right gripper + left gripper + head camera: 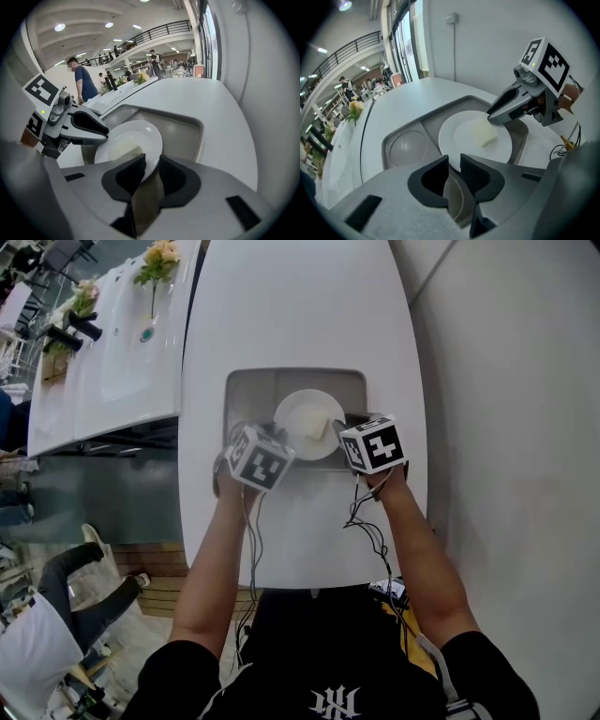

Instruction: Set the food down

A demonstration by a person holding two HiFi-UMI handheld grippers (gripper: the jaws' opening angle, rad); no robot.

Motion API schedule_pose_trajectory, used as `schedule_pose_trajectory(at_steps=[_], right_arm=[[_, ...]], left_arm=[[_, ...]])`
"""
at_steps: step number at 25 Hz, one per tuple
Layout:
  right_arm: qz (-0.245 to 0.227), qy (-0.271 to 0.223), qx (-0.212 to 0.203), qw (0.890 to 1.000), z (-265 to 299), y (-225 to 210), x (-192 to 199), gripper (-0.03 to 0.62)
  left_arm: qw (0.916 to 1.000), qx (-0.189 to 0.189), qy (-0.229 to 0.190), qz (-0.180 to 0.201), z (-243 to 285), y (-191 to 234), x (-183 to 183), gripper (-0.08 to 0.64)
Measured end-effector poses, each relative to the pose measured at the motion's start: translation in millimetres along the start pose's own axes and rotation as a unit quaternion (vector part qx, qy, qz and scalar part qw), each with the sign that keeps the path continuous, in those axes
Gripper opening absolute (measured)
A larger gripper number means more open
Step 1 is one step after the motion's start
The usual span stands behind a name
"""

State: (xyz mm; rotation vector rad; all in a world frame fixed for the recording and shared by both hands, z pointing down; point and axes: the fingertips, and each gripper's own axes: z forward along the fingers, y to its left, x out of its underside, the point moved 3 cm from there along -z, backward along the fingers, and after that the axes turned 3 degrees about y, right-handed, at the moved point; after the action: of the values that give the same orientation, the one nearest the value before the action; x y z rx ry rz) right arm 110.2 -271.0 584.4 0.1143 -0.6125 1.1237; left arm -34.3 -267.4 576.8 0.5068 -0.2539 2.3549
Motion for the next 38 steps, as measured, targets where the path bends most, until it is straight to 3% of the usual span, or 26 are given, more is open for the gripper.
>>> schedule_pose_trajectory(at_steps=[3,6,9,11,13,17,19,21,25,30,34,38], right_arm=[[0.008,-0.031,-0.002,1.000,-2,-2,-1,0.074],[0.038,-0.126,-0.045,0.990,-28,1,-6,0.057],[0.064,-0.226,-0.128,0.964,-75,19,-2,0.019],[0.084,-0.246,-0.201,0.944,-104,41,16,0.005],[0.071,-0.259,-0.258,0.928,-125,68,37,0.005],[0.006,-0.307,-0.321,0.896,-166,120,80,0.003],[-0.002,-0.316,-0.334,0.888,-185,141,99,0.003],[-0.007,-0.322,-0.346,0.881,-192,153,110,0.003],[-0.019,-0.327,-0.365,0.872,-197,166,109,0.003],[-0.050,-0.374,-0.366,0.851,-238,193,100,0.003],[-0.048,-0.381,-0.344,0.857,-260,215,119,0.003],[-0.019,-0.381,-0.328,0.864,-270,248,141,0.003]], left_arm=[[0.9997,-0.017,-0.012,0.010,-1,1,0,0.072],[0.9953,-0.017,-0.094,-0.019,-23,1,3,0.069],[0.9732,0.026,-0.218,-0.068,-69,-12,11,0.038],[0.9525,0.074,-0.275,-0.108,-100,-35,27,0.006],[0.9398,0.113,-0.298,-0.123,-121,-66,47,0.005],[0.9290,0.154,-0.322,-0.099,-153,-144,87,0.005],[0.9220,0.168,-0.333,-0.106,-168,-173,103,0.005],[0.9218,0.168,-0.331,-0.113,-173,-187,115,0.005],[0.9240,0.150,-0.338,-0.099,-187,-190,117,0.005],[0.9144,0.155,-0.365,-0.081,-215,-186,111,0.005],[0.8922,0.191,-0.407,-0.044,-246,-197,108,0.005],[0.8870,0.215,-0.408,-0.007,-276,-208,134,0.005]])
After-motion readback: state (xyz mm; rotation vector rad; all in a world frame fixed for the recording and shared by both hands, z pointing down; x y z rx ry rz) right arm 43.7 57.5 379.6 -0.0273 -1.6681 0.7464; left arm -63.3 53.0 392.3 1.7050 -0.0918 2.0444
